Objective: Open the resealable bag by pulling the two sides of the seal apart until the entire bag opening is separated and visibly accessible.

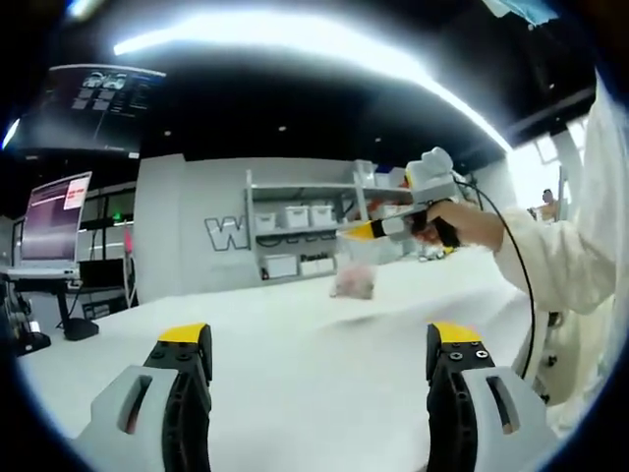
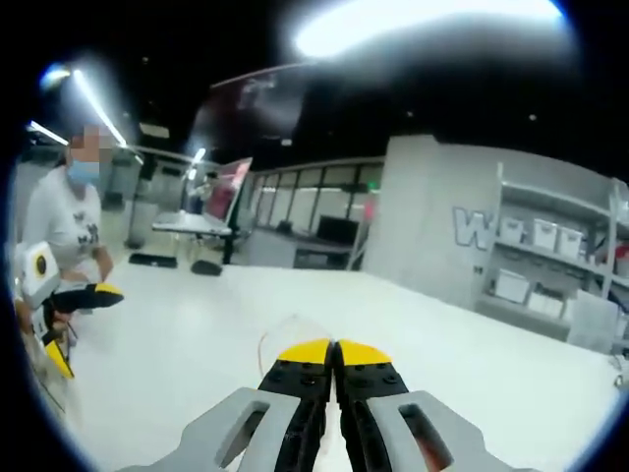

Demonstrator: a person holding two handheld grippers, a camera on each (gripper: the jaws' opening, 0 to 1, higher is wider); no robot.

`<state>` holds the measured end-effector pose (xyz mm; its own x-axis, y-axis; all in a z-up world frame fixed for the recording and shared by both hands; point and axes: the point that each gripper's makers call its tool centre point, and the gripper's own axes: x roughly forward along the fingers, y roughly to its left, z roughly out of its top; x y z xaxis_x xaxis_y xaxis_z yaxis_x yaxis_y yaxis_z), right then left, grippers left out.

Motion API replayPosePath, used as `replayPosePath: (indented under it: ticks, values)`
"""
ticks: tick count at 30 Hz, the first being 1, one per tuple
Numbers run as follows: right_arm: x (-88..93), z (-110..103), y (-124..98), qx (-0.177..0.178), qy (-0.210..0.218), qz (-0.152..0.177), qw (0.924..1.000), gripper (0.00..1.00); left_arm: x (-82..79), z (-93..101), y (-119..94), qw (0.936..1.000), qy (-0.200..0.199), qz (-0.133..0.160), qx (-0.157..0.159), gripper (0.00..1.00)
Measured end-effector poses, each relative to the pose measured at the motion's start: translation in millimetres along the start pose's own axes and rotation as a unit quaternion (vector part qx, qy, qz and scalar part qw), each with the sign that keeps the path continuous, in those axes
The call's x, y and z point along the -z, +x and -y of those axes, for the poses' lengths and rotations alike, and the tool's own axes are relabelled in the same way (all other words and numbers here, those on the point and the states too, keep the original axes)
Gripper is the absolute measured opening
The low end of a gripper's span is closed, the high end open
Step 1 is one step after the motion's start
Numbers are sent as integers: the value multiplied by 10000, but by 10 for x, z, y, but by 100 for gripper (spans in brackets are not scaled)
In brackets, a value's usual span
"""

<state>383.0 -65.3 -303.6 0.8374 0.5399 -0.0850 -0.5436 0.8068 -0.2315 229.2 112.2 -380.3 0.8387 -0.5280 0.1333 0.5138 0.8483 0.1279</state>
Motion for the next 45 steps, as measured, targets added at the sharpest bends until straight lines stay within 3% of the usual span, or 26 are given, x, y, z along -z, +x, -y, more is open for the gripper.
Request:
replayPosePath:
  ticks: [8, 28, 45]
  values:
    - [32, 65, 107, 46, -42, -39, 10000, 0, 46, -21, 1, 10000, -4, -72, 0, 89]
    - [117, 291, 417, 207, 398, 47, 9990, 0, 102, -40, -4, 9997, -204, -96, 2, 89]
    - [236, 376, 561, 260, 414, -156, 9987, 0, 123, -81, -18, 9997, -183, -131, -46, 88]
